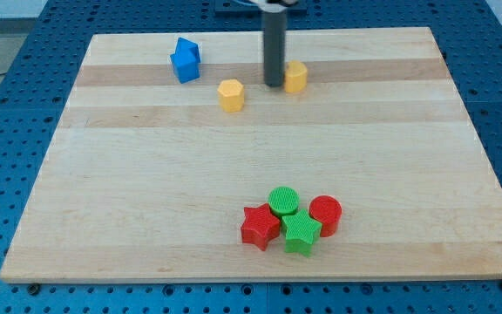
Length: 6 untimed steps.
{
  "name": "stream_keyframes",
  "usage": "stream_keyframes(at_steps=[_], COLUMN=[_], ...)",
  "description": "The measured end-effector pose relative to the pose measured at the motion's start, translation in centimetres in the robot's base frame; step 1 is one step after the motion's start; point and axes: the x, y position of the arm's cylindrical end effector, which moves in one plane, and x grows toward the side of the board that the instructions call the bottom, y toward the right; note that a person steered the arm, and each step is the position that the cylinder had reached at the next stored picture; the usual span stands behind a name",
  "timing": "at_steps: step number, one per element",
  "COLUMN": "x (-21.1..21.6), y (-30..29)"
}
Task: Move the arm to the bottom of the blue cube
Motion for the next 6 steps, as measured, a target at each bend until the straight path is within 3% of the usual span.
stream_keyframes(at_steps=[1,4,6], x=[0.0,0.0,3.1], y=[1.1,-9.8,-14.3])
